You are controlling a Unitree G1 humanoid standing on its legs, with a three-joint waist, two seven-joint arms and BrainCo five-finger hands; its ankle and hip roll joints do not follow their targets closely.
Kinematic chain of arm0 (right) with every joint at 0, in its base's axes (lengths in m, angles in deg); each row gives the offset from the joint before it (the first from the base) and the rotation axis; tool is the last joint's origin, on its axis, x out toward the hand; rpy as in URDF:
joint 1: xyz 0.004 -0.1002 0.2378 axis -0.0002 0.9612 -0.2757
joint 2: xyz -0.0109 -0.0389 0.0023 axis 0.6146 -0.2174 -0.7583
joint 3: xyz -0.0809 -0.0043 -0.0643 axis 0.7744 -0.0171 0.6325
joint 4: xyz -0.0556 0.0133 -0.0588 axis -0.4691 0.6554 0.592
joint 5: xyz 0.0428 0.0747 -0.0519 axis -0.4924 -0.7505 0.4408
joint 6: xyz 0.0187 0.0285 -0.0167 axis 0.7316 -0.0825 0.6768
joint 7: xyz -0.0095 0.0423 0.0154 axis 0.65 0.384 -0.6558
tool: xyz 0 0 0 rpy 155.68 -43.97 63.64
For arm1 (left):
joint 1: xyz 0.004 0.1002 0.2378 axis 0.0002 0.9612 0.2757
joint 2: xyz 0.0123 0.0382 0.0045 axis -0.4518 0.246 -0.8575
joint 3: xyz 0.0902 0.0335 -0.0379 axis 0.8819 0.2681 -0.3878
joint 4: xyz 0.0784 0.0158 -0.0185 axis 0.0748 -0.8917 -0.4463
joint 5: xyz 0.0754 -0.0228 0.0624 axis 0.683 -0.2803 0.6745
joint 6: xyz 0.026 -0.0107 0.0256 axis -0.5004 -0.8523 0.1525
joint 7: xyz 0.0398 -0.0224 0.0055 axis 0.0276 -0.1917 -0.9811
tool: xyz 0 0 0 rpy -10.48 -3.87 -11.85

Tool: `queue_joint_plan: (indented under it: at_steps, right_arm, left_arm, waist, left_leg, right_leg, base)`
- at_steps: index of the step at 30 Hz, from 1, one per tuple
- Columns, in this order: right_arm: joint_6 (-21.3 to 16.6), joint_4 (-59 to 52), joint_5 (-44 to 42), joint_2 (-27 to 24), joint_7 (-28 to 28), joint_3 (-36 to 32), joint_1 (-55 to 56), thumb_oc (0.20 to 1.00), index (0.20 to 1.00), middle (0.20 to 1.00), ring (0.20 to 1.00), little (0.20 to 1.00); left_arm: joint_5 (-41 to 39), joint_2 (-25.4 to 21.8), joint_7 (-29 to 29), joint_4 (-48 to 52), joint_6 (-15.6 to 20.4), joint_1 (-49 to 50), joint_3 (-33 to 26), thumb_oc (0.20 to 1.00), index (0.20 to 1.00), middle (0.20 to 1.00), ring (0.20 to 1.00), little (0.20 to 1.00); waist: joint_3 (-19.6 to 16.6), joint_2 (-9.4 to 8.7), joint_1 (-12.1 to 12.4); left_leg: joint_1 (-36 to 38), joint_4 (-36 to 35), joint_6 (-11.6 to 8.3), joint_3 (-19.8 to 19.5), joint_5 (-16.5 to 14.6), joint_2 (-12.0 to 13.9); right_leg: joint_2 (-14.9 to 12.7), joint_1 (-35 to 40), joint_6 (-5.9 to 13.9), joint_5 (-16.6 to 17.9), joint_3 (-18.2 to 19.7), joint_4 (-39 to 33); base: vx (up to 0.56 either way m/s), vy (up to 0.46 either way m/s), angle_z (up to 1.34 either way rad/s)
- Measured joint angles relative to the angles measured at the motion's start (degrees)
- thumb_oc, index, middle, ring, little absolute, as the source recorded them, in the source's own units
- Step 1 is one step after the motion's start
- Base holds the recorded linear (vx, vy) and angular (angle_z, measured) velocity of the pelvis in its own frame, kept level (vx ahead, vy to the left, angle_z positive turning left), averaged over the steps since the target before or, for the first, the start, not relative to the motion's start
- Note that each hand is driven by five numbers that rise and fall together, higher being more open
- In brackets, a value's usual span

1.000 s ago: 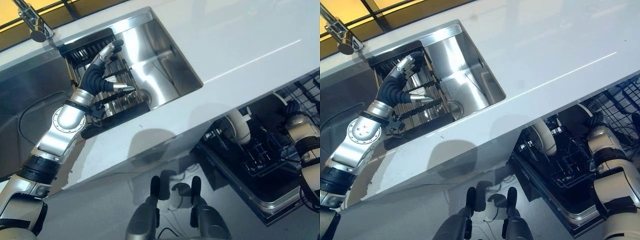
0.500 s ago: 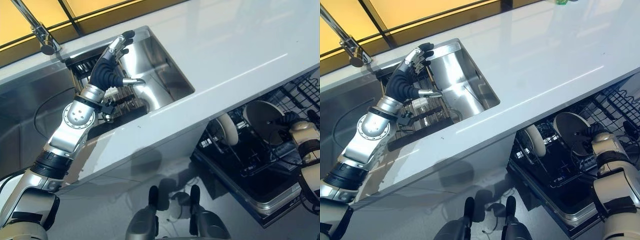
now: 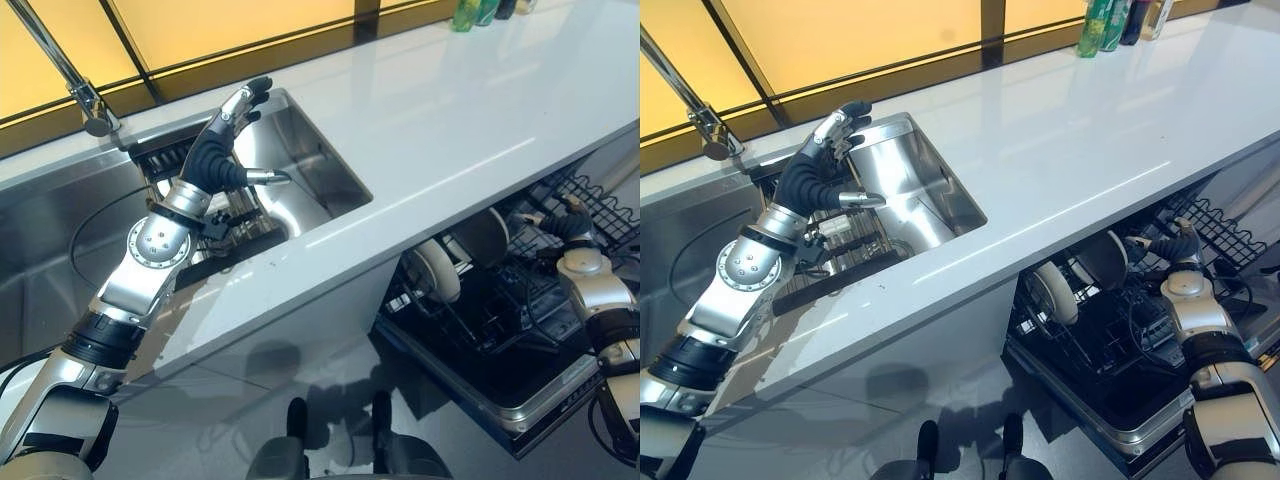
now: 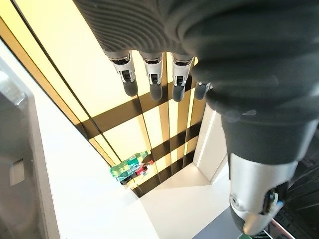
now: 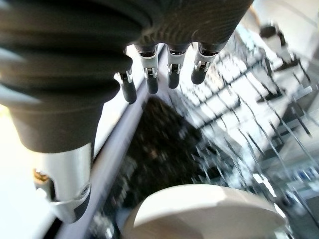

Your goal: Pick up plates and place into dishwasher.

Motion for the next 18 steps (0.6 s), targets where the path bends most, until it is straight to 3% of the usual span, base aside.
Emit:
queue_joint_plan:
  at_steps: [4, 12, 18]
  right_arm:
    - [-3.98, -3.72, 0.19, 1.22, -0.65, -2.53, 4.71, 1.000, 1.000, 1.000, 1.000, 1.000]
    - [-4.31, -3.31, -0.50, 3.93, 0.52, -3.09, 11.39, 1.000, 1.000, 1.000, 1.000, 1.000]
    - [-5.34, 3.35, -16.07, 9.06, 4.43, -5.80, 11.31, 1.000, 1.000, 1.000, 1.000, 1.000]
  left_arm:
    - [0.43, 0.68, 0.02, -0.01, 0.01, 2.28, -0.14, 1.000, 1.000, 1.000, 1.000, 1.000]
    - [0.54, 3.04, 0.44, -0.02, -0.05, 2.92, -0.31, 1.000, 1.000, 1.000, 1.000, 1.000]
    - [0.52, 3.92, 0.45, -0.04, -0.07, 3.57, -0.31, 1.000, 1.000, 1.000, 1.000, 1.000]
  waist:
    - [-1.12, -0.57, -1.99]
    - [-1.83, -0.18, -3.94]
    - [-2.62, 0.70, -3.73]
  left_leg:
    - [0.38, -0.03, 0.16, 0.77, -0.14, -0.01]
    - [1.90, -0.07, 0.10, 1.31, -0.33, 0.31]
    - [1.78, -0.08, 0.09, 1.29, -0.32, 0.43]
  right_leg:
    - [-0.13, 0.07, 0.19, 0.12, 0.71, 0.00]
    - [0.17, 1.20, 0.19, 0.14, 1.37, -0.02]
    - [0.24, 1.09, -0.06, -0.04, 1.37, -0.04]
  base:
    - [0.07, -0.004, -0.10]
    - [0.06, -0.012, -0.07]
    - [0.01, -0.001, 0.00]
